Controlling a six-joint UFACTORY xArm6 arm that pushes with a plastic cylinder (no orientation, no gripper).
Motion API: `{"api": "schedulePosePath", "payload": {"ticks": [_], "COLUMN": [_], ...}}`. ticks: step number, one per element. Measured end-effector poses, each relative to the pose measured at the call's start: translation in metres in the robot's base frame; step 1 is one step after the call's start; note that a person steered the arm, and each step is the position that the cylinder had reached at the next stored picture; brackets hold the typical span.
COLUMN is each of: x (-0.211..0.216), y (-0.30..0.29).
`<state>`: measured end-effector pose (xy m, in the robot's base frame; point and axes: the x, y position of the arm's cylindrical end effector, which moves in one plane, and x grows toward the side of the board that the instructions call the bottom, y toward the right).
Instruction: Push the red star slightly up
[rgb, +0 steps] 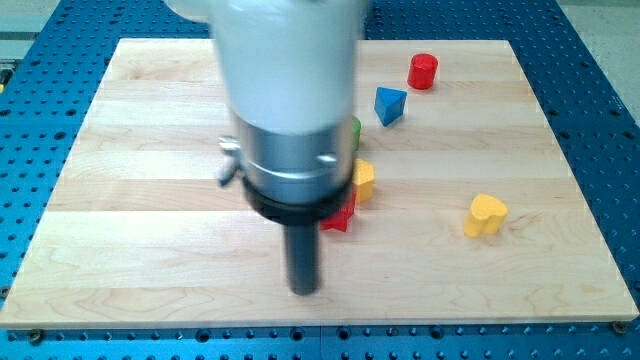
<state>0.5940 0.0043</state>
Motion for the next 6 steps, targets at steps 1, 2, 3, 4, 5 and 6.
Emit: {"api": "schedulePosePath", "payload": {"ticks": [1, 2, 3, 4, 5, 6], "x": [-0.06, -0.083, -0.078, -0.097, -0.107, -0.095], "y": [0.045, 0.031, 0.034, 0.066, 0.065, 0.065]}}
